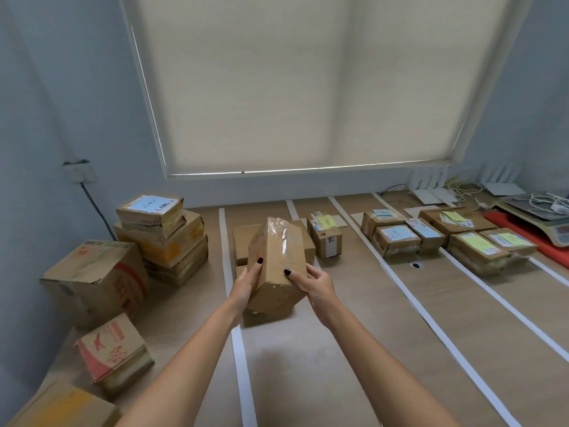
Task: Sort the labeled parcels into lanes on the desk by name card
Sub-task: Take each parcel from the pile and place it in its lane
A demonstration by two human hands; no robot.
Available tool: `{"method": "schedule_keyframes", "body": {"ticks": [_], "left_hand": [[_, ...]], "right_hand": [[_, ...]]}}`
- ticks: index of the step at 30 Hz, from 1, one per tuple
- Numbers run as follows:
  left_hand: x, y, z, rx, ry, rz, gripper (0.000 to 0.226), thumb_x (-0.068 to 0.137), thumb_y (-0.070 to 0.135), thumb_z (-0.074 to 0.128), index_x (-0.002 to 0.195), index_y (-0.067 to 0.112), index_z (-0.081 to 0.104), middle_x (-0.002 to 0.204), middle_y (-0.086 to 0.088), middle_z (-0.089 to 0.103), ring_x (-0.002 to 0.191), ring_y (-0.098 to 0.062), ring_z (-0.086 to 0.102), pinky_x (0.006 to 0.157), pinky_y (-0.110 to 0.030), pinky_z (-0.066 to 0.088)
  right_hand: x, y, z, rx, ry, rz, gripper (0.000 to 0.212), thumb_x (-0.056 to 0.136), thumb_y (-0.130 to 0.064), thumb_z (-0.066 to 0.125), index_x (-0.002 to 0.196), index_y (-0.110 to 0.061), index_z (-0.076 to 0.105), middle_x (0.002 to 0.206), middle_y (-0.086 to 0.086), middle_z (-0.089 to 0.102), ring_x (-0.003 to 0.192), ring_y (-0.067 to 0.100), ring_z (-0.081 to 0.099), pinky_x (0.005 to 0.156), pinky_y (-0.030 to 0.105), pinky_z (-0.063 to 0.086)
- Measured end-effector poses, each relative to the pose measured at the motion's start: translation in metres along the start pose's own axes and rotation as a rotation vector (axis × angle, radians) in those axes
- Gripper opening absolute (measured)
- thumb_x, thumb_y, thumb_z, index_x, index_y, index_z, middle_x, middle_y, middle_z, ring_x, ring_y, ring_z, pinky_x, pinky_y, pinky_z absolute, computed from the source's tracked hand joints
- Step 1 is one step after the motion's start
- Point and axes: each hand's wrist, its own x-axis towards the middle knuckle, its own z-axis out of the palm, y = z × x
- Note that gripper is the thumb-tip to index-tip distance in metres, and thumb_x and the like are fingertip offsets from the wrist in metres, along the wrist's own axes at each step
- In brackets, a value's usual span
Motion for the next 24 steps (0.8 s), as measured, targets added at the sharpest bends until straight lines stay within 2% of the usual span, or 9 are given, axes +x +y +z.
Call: {"method": "schedule_keyframes", "body": {"ticks": [3,5,8,9,11,14,17,19,24], "left_hand": [[-0.003,0.003,0.003,-0.017,-0.047,-0.07,0.059,0.086,0.068,0.034,0.122,0.026,0.053,0.108,-0.007,0.066,0.099,-0.023,0.062,0.081,-0.035,0.05],[-0.006,0.001,0.002,-0.068,-0.064,-0.088,0.058,0.085,0.066,0.041,0.121,0.023,0.054,0.114,-0.012,0.065,0.106,-0.029,0.06,0.091,-0.043,0.048],[-0.009,-0.003,-0.006,-0.244,-0.095,-0.089,0.052,0.087,0.052,0.05,0.128,0.019,0.052,0.122,-0.017,0.061,0.111,-0.032,0.057,0.082,-0.044,0.052],[-0.01,-0.005,-0.009,-0.314,-0.124,-0.098,0.05,0.089,0.049,0.05,0.129,0.019,0.052,0.123,-0.017,0.061,0.11,-0.031,0.057,0.078,-0.042,0.052],[-0.012,-0.01,-0.014,-0.423,-0.158,-0.105,0.044,0.093,0.043,0.048,0.131,0.02,0.051,0.123,-0.014,0.062,0.107,-0.028,0.059,0.07,-0.039,0.055],[-0.012,-0.016,-0.016,-0.459,-0.131,-0.079,0.04,0.098,0.031,0.043,0.138,0.024,0.043,0.125,-0.008,0.062,0.1,-0.023,0.063,0.062,-0.034,0.058],[-0.011,-0.015,-0.015,-0.373,-0.07,-0.031,0.045,0.101,0.02,0.036,0.144,0.03,0.03,0.126,-0.003,0.058,0.101,-0.02,0.063,0.066,-0.036,0.058],[-0.011,-0.013,-0.014,-0.284,-0.015,-0.014,0.044,0.102,0.023,0.034,0.144,0.033,0.029,0.123,0.0,0.058,0.097,-0.015,0.063,0.067,-0.034,0.057],[-0.014,-0.007,-0.007,-0.152,-0.08,-0.015,0.044,0.095,0.058,0.024,0.11,0.037,0.06,0.09,0.014,0.073,0.075,-0.005,0.071,0.053,-0.021,0.055]], "right_hand": [[-0.002,0.005,0.01,-0.034,-0.009,0.011,0.052,0.085,-0.024,0.068,0.134,-0.024,0.05,0.117,-0.005,0.063,0.109,0.013,0.059,0.085,0.027,0.053],[-0.006,-0.001,0.017,-0.068,-0.002,0.041,0.025,0.094,-0.035,0.052,0.118,-0.04,0.058,0.107,-0.013,0.062,0.105,0.009,0.056,0.069,0.017,0.052],[-0.006,-0.005,0.011,-0.083,0.023,0.037,0.019,0.095,-0.038,0.049,0.101,-0.045,0.065,0.109,-0.008,0.059,0.1,0.008,0.055,0.056,0.013,0.051],[-0.005,-0.003,0.008,-0.099,0.035,-0.001,0.019,0.092,-0.034,0.056,0.108,-0.043,0.063,0.117,-0.004,0.056,0.103,0.009,0.054,0.061,0.015,0.052],[-0.003,0.0,0.003,-0.155,0.08,-0.073,0.053,0.08,-0.027,0.073,0.127,-0.036,0.05,0.128,-0.003,0.048,0.113,0.011,0.05,0.07,0.02,0.053],[-0.003,0.0,0.0,-0.093,0.141,0.011,0.088,0.07,-0.026,0.082,0.143,-0.018,0.033,0.127,-0.003,0.048,0.119,0.018,0.05,0.084,0.029,0.052],[-0.005,0.006,-0.004,-0.077,0.056,0.033,0.067,0.075,-0.022,0.078,0.134,-0.01,0.049,0.11,-0.007,0.065,0.099,0.012,0.064,0.07,0.022,0.057],[-0.008,0.01,-0.003,-0.06,0.04,0.028,0.061,0.077,-0.02,0.077,0.132,-0.017,0.05,0.111,-0.004,0.066,0.104,0.015,0.063,0.075,0.027,0.058],[-0.017,0.011,0.007,-0.026,-0.001,0.073,0.058,0.085,-0.025,0.068,0.135,-0.038,0.041,0.107,-0.014,0.062,0.1,0.012,0.058,0.072,0.031,0.053]]}}
